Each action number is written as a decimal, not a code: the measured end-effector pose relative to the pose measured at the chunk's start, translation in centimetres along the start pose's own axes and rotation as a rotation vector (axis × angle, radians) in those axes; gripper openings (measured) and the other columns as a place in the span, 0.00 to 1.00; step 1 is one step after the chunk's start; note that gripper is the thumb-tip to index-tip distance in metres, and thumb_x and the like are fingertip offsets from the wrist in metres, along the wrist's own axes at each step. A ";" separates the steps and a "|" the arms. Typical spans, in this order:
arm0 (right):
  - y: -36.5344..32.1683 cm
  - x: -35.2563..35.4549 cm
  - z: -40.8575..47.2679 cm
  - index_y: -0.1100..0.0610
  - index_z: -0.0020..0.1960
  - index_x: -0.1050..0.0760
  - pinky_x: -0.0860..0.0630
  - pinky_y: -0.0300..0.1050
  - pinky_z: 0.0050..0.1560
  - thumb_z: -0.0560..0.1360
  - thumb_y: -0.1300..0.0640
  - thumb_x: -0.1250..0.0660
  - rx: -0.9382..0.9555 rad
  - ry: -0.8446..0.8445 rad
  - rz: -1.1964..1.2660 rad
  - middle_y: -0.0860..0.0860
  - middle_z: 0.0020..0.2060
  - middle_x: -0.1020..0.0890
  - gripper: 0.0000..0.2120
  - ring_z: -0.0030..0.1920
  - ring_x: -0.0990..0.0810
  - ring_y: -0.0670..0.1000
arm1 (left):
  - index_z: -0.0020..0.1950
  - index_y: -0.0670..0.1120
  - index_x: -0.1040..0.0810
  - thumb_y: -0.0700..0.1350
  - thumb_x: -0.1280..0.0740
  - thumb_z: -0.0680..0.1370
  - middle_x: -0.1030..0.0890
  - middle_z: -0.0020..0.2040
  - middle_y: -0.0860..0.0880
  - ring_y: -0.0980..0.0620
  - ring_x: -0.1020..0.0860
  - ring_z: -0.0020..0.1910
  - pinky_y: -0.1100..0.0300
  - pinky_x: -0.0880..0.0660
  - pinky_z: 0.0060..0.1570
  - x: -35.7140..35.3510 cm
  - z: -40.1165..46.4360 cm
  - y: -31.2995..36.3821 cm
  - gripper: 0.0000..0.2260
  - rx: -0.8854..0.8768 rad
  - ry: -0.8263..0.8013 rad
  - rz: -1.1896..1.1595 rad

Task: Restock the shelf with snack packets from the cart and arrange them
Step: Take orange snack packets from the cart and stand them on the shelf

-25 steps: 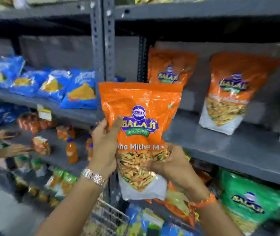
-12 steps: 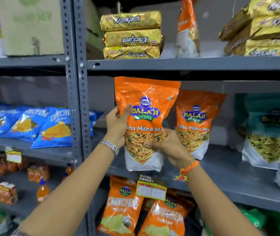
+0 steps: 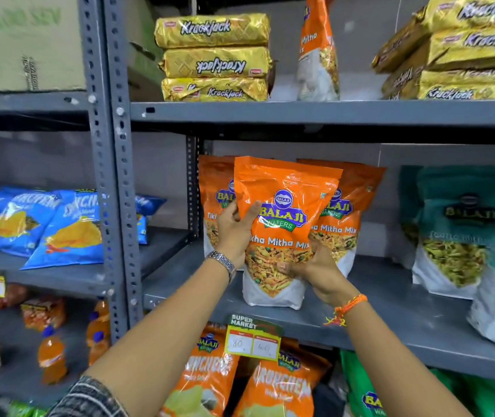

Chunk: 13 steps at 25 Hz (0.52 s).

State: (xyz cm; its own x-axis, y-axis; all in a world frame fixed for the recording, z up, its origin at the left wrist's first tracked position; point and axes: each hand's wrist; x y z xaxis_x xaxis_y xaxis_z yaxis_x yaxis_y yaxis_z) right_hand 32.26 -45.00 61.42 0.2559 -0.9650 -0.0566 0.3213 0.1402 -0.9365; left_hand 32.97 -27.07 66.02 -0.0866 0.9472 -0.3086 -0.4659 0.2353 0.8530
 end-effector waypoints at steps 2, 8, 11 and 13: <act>0.4 0.2 0.1 0.62 0.63 0.25 0.19 0.55 0.58 0.58 0.68 0.20 -0.006 0.015 0.004 0.58 0.56 0.15 0.34 0.59 0.16 0.58 | 0.53 0.53 0.20 0.52 0.26 0.74 0.14 0.54 0.46 0.43 0.14 0.52 0.41 0.18 0.53 -0.2 0.0 -0.1 0.10 -0.006 -0.019 0.003; 0.0 0.0 -0.7 0.55 0.59 0.23 0.18 0.53 0.57 0.57 0.66 0.17 -0.003 0.117 -0.101 0.54 0.56 0.15 0.33 0.57 0.16 0.56 | 0.62 0.50 0.21 0.43 0.26 0.75 0.14 0.56 0.47 0.45 0.15 0.55 0.41 0.20 0.57 0.7 0.4 0.8 0.16 0.021 -0.061 0.008; -1.4 -0.4 -2.1 0.57 0.70 0.32 0.20 0.52 0.58 0.56 0.64 0.16 0.041 0.218 -0.184 0.55 0.64 0.20 0.46 0.63 0.20 0.55 | 0.71 0.45 0.27 0.36 0.27 0.75 0.18 0.64 0.44 0.47 0.19 0.63 0.50 0.21 0.61 2.6 -0.5 2.2 0.25 -0.003 -0.017 0.034; -2.1 -1.2 -3.6 0.56 0.73 0.36 0.22 0.56 0.63 0.57 0.62 0.15 0.131 0.379 -0.289 0.54 0.66 0.22 0.50 0.64 0.22 0.52 | 0.70 0.44 0.27 0.33 0.28 0.75 0.20 0.65 0.43 0.47 0.20 0.64 0.55 0.22 0.60 4.9 -2.5 3.1 0.25 -0.060 0.013 0.018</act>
State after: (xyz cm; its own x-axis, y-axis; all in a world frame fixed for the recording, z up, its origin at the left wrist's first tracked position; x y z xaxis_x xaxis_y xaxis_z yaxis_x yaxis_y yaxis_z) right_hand 27.96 -44.91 62.25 -0.2018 -0.9779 0.0544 0.4481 -0.1416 -0.8827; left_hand 28.97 -22.23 66.09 -0.1070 0.9483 -0.2989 -0.5161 0.2040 0.8319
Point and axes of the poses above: each hand's wrist, its own z-axis towards the middle knuckle, its own x-axis out of the back of the hand, y = z × x
